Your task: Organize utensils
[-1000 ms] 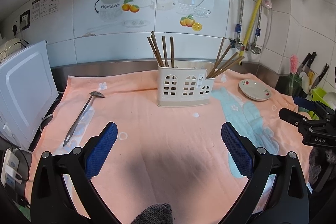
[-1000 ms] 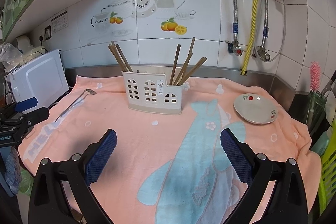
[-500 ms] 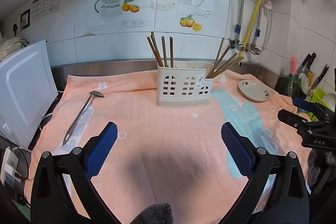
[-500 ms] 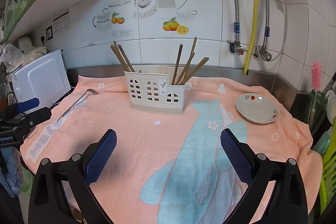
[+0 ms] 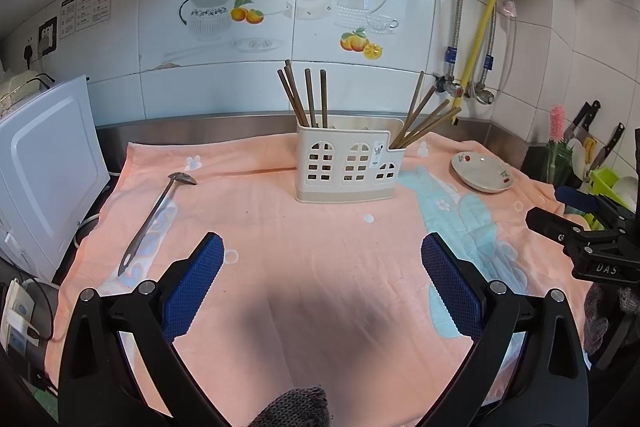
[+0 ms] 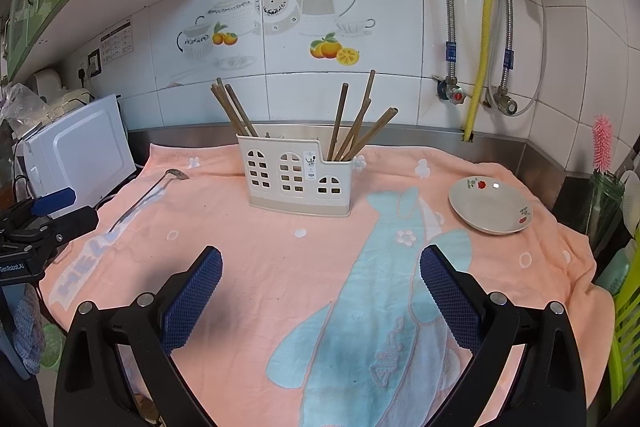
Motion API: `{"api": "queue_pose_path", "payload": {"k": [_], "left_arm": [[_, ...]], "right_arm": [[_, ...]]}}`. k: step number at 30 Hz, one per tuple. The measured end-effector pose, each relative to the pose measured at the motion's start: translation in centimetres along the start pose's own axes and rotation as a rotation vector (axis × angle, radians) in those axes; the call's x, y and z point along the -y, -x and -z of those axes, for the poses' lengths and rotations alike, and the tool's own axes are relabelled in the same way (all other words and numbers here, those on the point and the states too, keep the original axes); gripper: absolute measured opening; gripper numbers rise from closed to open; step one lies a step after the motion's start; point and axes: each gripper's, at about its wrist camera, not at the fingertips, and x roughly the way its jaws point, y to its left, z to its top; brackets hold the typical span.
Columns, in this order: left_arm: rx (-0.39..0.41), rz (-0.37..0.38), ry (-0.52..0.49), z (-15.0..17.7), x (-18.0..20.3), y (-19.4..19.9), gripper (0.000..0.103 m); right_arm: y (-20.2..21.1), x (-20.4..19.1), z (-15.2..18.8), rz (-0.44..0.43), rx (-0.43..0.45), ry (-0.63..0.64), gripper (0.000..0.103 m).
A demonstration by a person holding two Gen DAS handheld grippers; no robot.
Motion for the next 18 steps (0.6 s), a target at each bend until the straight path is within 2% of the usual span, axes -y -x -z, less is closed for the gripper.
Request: {"api": "queue_pose_path", "payload": {"k": [18], "left_arm": [[-0.006,0.007,0.002,0.17,0.11,-0.12,0.098]], "right_arm": [[-0.21,-0.16,0.14,-0.008,-0.009,0.001,0.096]]}}
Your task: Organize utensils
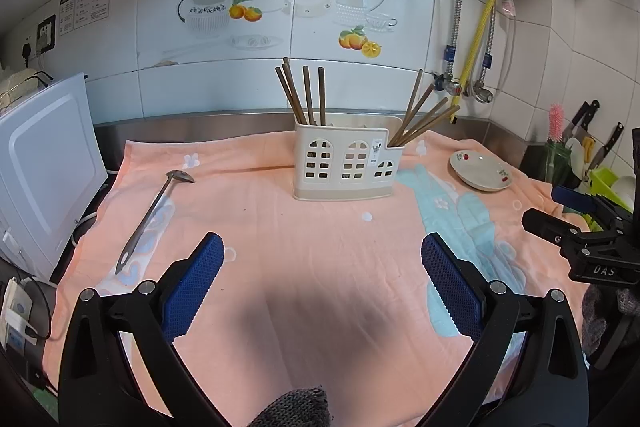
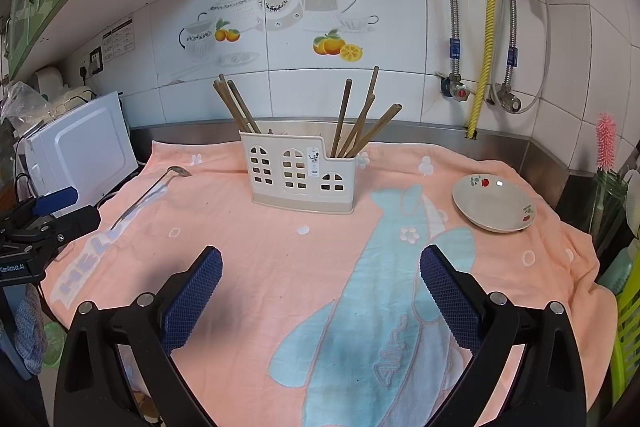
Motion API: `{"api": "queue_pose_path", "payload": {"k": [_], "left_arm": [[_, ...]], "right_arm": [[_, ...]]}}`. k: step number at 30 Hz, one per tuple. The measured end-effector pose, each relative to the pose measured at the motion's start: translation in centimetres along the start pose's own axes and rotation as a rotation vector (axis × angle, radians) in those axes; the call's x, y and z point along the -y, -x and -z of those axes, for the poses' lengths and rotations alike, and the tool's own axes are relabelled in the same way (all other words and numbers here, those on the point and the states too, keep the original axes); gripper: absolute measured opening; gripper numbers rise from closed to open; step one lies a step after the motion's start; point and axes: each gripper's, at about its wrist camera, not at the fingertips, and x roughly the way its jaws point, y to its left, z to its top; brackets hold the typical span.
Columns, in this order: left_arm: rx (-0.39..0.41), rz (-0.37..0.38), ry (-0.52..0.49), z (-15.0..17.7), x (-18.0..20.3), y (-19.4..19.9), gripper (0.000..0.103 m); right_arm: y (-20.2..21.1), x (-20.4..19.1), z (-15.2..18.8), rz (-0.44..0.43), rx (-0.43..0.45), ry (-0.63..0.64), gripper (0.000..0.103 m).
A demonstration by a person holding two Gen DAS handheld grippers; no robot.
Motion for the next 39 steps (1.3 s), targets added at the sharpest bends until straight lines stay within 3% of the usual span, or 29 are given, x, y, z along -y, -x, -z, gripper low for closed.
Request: {"api": "queue_pose_path", "payload": {"k": [39], "left_arm": [[0.012,0.006,-0.017,-0.22,0.6,0.33,0.098]], "right_arm": [[0.41,-0.12,-0.21,-0.005,0.003,0.004,0.096]]}}
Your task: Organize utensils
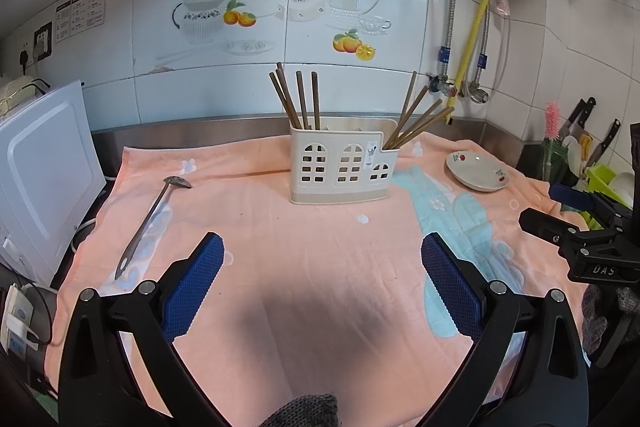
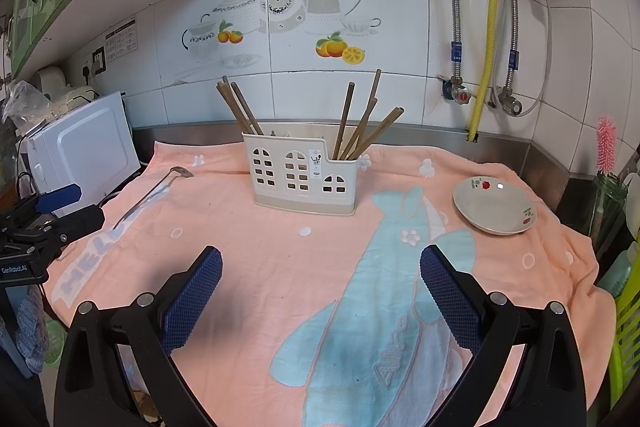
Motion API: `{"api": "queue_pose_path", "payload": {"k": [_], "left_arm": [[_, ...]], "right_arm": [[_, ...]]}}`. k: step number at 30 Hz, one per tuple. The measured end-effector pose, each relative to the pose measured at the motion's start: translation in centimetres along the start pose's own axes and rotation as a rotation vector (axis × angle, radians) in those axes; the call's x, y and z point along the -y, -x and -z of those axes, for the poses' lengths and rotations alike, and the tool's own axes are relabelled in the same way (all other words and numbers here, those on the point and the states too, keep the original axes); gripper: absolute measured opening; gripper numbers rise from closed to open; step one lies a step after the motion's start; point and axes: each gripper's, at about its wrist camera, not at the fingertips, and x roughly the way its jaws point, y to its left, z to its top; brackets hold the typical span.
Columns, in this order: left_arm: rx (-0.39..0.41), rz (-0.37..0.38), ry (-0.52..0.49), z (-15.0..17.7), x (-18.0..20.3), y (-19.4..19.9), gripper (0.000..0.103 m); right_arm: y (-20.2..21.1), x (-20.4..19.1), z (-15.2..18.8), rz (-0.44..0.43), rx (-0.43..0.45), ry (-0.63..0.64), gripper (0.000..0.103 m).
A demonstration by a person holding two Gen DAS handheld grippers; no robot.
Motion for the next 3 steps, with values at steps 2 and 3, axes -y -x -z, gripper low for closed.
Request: {"api": "queue_pose_path", "payload": {"k": [2,3], "left_arm": [[0.0,0.002,0.0,0.04,0.0,0.01,0.098],[-0.002,0.004,0.001,0.07,-0.01,0.0,0.098]], "right_arm": [[0.01,0.01,0.01,0.0,0.0,-0.001,0.096],[-0.01,0.05,0.0,-0.001,-0.001,-0.002,0.096]]}}
